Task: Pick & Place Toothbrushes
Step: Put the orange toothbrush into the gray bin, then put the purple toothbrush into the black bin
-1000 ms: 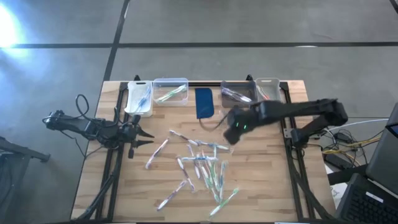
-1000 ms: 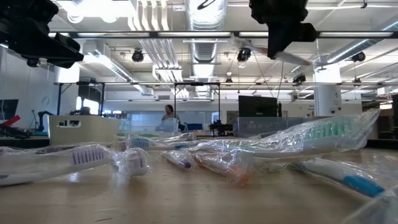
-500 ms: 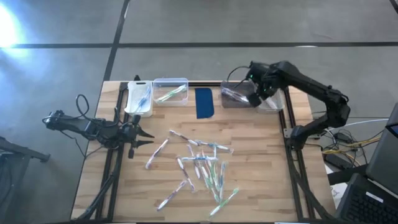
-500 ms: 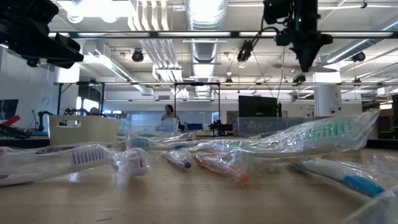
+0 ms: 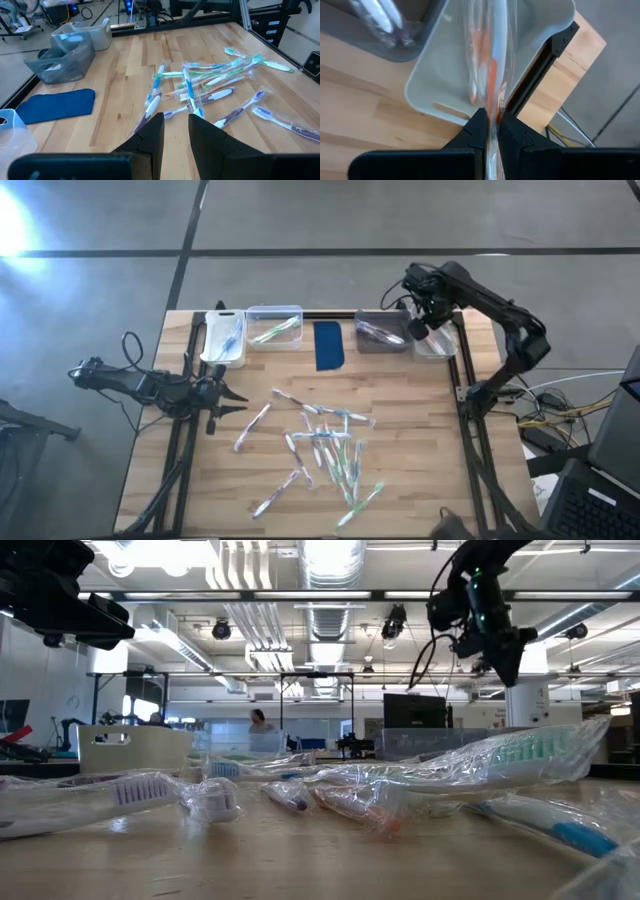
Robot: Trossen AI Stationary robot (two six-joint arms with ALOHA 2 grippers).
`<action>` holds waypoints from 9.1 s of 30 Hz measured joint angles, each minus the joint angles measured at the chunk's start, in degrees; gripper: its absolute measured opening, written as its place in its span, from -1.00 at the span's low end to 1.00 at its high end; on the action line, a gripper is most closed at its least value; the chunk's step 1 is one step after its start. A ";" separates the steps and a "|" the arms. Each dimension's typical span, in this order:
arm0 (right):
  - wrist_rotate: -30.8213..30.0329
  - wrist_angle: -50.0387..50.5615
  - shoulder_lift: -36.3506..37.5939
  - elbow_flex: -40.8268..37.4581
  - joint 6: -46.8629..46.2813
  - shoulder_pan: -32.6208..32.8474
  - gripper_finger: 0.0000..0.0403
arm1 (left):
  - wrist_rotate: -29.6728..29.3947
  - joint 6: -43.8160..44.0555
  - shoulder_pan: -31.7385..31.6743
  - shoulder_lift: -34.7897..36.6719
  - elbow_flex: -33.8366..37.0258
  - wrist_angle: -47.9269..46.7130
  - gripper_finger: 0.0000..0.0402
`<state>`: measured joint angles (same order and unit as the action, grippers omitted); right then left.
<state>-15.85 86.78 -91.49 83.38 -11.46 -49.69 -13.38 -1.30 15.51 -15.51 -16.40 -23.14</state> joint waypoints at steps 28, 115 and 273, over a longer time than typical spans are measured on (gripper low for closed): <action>0.84 -0.04 -3.62 -1.55 -0.60 -5.71 -0.91 | 0.00 0.00 0.02 0.00 0.00 -0.07 -0.53; -0.42 -22.62 12.91 -3.86 -0.09 -1.79 -0.31 | 0.02 0.00 0.00 -0.02 1.70 -0.15 -0.53; 8.19 -25.77 31.70 -9.36 1.59 23.19 -0.96 | 22.50 56.86 -0.44 -62.09 -24.76 -24.02 -0.92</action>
<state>-7.66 61.01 -59.79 74.02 -9.87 -26.50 9.12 55.56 15.07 -77.60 -41.16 -47.15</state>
